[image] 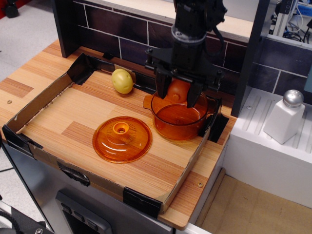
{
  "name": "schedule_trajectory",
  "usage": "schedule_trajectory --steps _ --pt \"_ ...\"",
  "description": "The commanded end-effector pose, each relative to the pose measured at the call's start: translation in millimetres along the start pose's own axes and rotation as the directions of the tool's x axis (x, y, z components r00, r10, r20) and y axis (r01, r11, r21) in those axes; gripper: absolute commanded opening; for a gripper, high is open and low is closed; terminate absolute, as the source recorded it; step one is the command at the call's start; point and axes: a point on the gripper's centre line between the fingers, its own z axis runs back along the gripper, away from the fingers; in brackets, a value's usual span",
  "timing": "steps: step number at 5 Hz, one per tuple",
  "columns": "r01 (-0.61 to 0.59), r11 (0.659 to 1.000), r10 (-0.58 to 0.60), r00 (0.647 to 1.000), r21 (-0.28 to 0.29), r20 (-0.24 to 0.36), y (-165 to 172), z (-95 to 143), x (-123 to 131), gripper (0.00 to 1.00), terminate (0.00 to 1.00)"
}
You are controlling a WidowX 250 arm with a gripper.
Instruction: Put carrot in pot
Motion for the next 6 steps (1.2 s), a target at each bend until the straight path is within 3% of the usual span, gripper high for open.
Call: schedule_trajectory --steps 1,3,5,6 --pt "-0.027 1.0 0.028 0.998 -0.015 0.055 7.9 17.0 12.1 1.0 0.0" --pt "-0.073 0.993 0.079 0.995 -0.089 0.064 22.5 59.8 21.5 1.0 0.0" --pt "-0.122 0.987 0.134 0.984 -0.102 0.121 59.1 117.0 29.0 1.0 0.0" --pt "-0.122 0.987 0.134 0.984 -0.102 0.121 59.1 117.0 29.0 1.0 0.0"
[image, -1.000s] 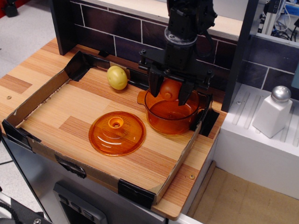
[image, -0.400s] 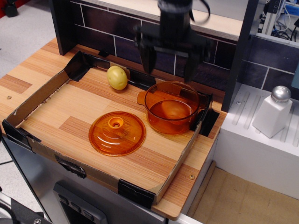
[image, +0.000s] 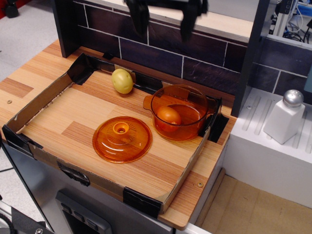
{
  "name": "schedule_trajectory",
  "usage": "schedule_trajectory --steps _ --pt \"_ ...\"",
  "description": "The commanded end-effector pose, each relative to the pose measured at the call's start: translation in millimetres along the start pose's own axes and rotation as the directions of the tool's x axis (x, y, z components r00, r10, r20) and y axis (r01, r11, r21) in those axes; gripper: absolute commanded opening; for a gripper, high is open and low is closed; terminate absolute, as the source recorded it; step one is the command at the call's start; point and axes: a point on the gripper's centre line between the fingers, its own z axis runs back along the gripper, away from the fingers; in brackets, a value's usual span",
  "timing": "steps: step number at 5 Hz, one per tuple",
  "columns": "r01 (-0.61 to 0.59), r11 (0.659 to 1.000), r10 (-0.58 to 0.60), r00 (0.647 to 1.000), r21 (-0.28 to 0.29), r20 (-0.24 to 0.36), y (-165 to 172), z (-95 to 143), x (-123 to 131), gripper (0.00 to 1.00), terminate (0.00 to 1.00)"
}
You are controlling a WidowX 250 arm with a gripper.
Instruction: Put carrot in pot
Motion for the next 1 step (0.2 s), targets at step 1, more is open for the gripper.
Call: schedule_trajectory --steps 1 --pt "-0.008 1.0 0.009 0.998 -0.014 0.062 8.4 20.9 4.8 1.0 1.0"
